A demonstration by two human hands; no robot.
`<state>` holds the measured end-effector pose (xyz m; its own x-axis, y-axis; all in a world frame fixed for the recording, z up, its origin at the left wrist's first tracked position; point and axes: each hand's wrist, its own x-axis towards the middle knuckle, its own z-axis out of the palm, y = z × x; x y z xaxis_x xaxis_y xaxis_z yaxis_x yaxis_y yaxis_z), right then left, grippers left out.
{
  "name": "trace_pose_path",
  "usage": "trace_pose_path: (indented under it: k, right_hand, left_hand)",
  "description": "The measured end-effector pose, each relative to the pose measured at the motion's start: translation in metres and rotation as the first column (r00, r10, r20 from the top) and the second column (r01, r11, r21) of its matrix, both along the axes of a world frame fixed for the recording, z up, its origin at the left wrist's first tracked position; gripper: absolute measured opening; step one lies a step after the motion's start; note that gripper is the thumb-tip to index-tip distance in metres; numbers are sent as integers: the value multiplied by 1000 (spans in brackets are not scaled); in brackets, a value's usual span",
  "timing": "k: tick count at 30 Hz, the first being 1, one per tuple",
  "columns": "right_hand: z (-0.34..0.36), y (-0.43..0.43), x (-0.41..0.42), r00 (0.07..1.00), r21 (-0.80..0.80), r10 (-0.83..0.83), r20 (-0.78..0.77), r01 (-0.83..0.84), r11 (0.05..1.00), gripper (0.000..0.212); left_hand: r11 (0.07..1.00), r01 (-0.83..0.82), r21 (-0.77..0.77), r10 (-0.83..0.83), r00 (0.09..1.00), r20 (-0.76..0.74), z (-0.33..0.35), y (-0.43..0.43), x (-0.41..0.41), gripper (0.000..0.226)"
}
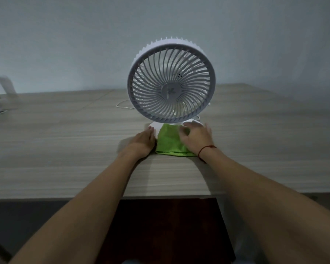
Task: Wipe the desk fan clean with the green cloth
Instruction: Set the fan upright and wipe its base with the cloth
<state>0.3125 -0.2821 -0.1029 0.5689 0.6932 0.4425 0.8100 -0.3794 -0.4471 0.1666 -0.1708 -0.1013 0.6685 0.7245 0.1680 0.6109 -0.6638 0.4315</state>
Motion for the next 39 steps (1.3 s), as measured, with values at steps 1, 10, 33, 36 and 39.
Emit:
trace_pose_path:
  k: [1, 10, 33, 36, 39]
  right_hand:
    - [1, 5, -6, 997, -131, 73, 35, -68, 989, 50]
    - [11, 7, 10, 997, -305, 77, -2, -74, 949, 46]
    - [-4, -5, 38, 982, -151, 126, -139, -147, 978, 42]
    - [0, 18, 45, 979, -166, -7, -202, -27, 986, 45]
    - [4, 37, 36, 989, -244, -66, -129, 32, 969, 49]
  left_hand:
    - [1000, 7, 6, -7, 1000, -3, -1, 1, -1, 49]
    - [1000, -13, 17, 13, 1000, -5, -4, 1, 1, 50]
    - [999, 24, 44, -22, 999, -40, -9, 12, 5, 51]
    - [999, 29, 39, -27, 999, -39, -12, 15, 8, 51]
    - [999, 30, 32, -29, 999, -45, -11, 21, 12, 51]
